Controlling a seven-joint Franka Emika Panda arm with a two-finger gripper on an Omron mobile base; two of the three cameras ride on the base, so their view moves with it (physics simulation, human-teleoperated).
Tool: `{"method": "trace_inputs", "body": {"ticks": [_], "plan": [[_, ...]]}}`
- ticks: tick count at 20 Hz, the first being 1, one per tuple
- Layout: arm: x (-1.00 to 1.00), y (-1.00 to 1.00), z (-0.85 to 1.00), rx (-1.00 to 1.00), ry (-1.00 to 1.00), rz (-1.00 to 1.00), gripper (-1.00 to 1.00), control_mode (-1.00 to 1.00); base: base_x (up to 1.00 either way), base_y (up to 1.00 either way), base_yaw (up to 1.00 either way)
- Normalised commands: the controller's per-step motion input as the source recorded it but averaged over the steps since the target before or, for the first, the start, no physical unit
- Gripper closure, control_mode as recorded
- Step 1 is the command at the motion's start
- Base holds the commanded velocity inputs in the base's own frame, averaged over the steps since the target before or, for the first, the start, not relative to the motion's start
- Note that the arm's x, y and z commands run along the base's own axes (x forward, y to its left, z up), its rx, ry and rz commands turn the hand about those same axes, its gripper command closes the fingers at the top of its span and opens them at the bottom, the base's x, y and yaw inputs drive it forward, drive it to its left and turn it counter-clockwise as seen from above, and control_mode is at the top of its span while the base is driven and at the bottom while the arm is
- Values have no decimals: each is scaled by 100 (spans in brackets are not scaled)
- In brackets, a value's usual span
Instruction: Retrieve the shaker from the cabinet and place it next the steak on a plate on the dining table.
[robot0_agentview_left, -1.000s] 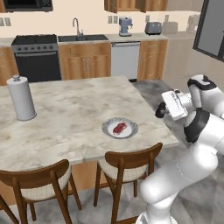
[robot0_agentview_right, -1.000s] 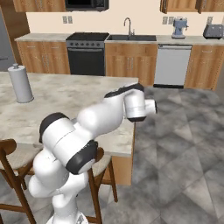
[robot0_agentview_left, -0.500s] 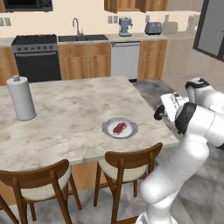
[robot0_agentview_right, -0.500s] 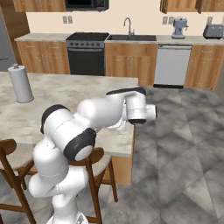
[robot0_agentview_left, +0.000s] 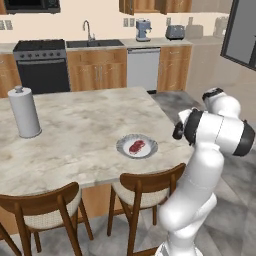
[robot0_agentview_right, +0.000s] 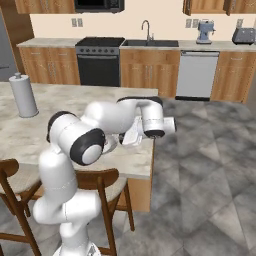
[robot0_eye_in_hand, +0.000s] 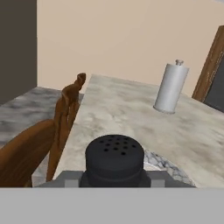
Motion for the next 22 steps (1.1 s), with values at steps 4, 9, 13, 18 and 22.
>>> {"method": "trace_inputs", "body": {"ticks": [4, 9, 13, 18, 22], "plan": [[24, 0, -7, -3, 20, 0, 100, -100, 0, 0, 0], [6, 3, -6, 1, 3, 1, 100, -100, 0, 0, 0], [1, 12, -24, 2, 0, 1, 100, -100, 0, 0, 0], [3, 16, -36, 1, 1, 0, 100, -100, 0, 0, 0], [17, 10, -28, 0, 2, 0, 100, -100, 0, 0, 0]]}}
